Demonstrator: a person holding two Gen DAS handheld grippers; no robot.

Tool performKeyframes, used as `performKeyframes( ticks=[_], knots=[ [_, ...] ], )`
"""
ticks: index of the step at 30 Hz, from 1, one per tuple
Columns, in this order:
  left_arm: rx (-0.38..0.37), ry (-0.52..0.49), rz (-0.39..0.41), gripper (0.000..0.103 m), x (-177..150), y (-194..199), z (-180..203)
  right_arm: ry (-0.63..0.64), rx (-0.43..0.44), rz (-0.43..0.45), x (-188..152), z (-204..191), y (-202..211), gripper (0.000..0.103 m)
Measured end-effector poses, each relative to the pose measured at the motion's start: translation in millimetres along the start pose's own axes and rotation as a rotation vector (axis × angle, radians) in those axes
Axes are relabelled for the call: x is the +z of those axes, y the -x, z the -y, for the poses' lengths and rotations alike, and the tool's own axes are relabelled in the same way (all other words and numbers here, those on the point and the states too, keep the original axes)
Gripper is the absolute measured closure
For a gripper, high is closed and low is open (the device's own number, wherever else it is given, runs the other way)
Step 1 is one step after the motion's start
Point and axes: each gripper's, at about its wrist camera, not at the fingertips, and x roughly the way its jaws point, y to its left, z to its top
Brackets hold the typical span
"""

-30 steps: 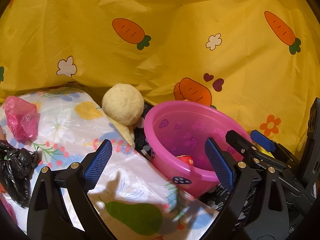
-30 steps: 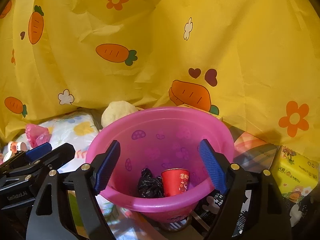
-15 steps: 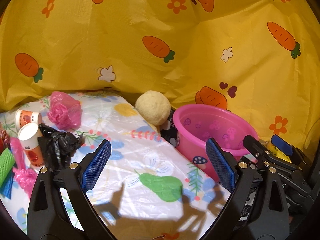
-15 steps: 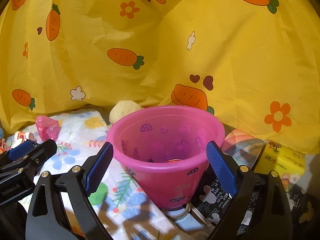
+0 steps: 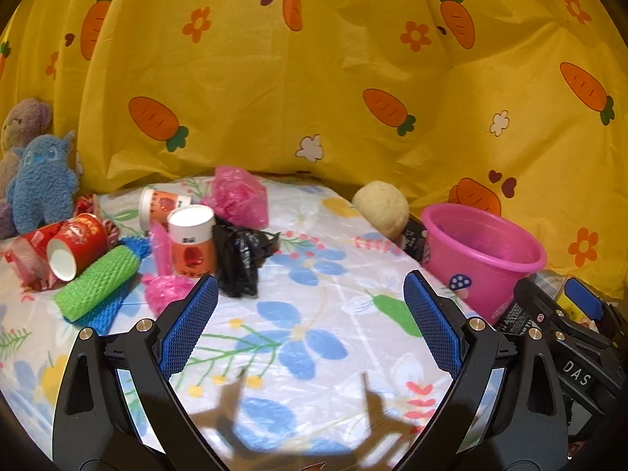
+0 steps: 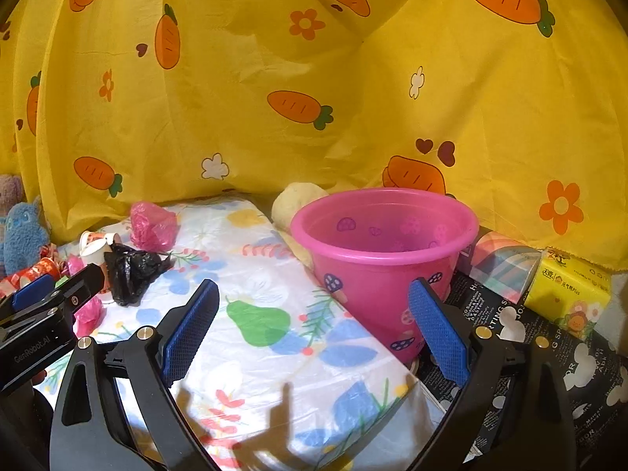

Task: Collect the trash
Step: 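Move both tools back toward the remaining trash on the table, then grasp the pink plastic bag with the left tool while the right tool grasps a black bag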

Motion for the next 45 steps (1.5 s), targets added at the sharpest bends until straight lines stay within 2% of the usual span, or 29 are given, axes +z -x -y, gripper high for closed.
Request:
performKeyframes(
  ticks=[6,14,22,29,34,36,38,45],
  knots=[
    [0.113,0.043,-0.004,0.009,-9.2,12.7,-45.0,0.015,0.067,0.011,-4.0,-28.6,6.5,0.01],
    [0.206,0.08,-0.023,0.009,-15.6,16.5,-91.4,0.057,0.129,0.015,-8.4,-63.8,4.0,0.01],
    [0.215,0.014,-0.072,0.009,-9.6,-9.3,-103.6,0.09,0.17,-0.007,-12.2,-91.0,-9.5,0.01],
    [0.183,0.021,-0.169,0.013,0.0,-53.5,-111.2,0.114,0.189,-0.014,-7.8,-110.5,-22.7,0.01],
    [0.168,0.0,-0.268,0.033,-0.6,-87.0,-115.6,0.134,0.209,-0.036,-5.2,-124.3,-38.7,0.01],
    [0.135,0.017,-0.328,0.046,-3.3,-98.6,-118.9,0.143,0.218,-0.045,-4.4,-130.1,-45.5,0.01],
    [0.1,0.033,-0.363,0.052,-4.8,-106.2,-121.3,0.146,0.233,-0.065,-3.7,-136.0,-54.0,0.01],
    [0.032,0.1,-0.35,0.066,-4.9,-106.6,-131.3,0.189,0.26,-0.094,-2.7,-155.1,-74.7,0.012]
  ],
)
